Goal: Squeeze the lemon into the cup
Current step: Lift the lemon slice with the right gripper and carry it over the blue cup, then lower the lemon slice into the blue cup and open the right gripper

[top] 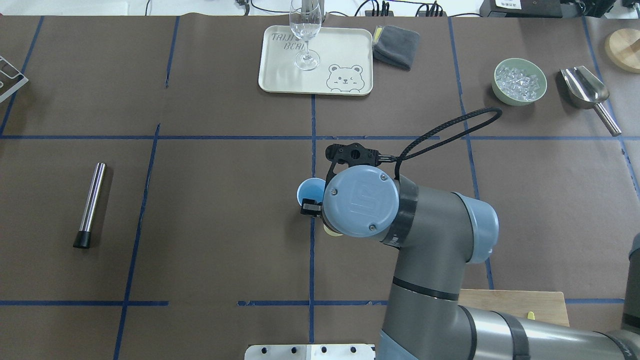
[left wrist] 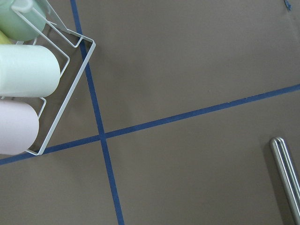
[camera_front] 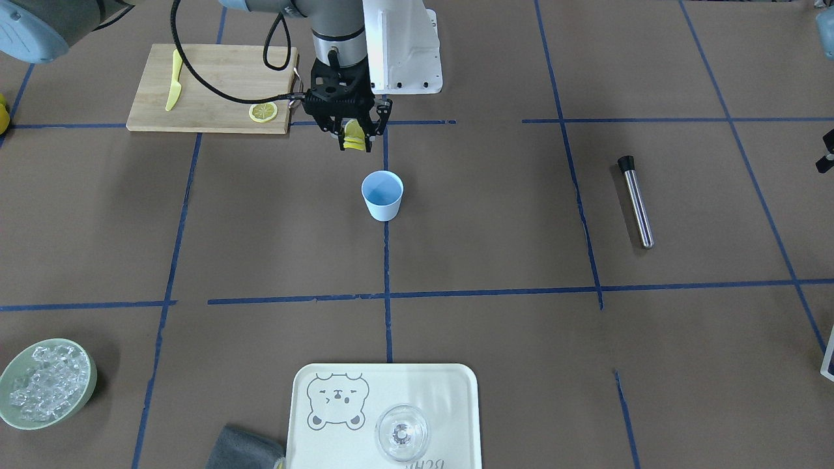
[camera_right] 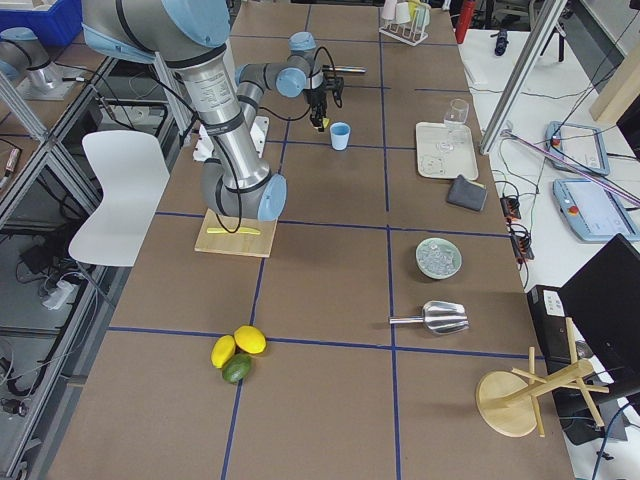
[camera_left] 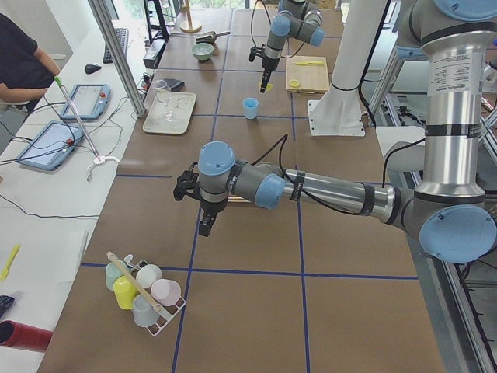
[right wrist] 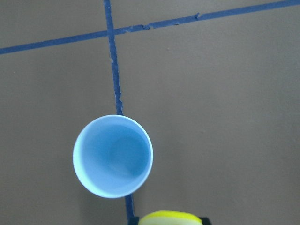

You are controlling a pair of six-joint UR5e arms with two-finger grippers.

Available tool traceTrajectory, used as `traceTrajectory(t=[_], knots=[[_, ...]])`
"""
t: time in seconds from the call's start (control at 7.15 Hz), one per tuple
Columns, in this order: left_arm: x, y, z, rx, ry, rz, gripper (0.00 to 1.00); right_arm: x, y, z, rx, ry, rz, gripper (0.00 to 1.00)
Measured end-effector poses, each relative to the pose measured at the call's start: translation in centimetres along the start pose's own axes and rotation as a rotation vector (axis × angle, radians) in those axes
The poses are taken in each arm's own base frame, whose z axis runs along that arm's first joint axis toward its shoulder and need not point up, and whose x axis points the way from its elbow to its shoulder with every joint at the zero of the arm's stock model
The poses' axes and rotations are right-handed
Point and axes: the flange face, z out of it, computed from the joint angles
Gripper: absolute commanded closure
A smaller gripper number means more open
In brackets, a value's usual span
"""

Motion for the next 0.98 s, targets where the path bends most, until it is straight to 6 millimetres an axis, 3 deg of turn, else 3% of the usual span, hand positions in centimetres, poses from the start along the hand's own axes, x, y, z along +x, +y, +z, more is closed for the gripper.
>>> traceTrajectory(t=[0.28,0.7,0.84,0.98], knots=[[0.0,0.0,0.0,0.001,0.0,0.0,0.0,-2.0,-1.6,2.3,0.018,-0.031,0.005,0.57],[0.0,0.0,0.0,0.001,0.0,0.001,0.0,-2.7,-2.7,2.9,0.029,-0.038,0.013,0.57],[0.0,0.0,0.0,0.001,0.0,0.001,0.0,-2.7,-2.8,3.0,0.028,-0.035,0.012,0.52],[0.0,0.0,0.0,0.0,0.001,0.0,0.0,-2.8,-2.8,3.2,0.028,-0.032,0.01,0.39]])
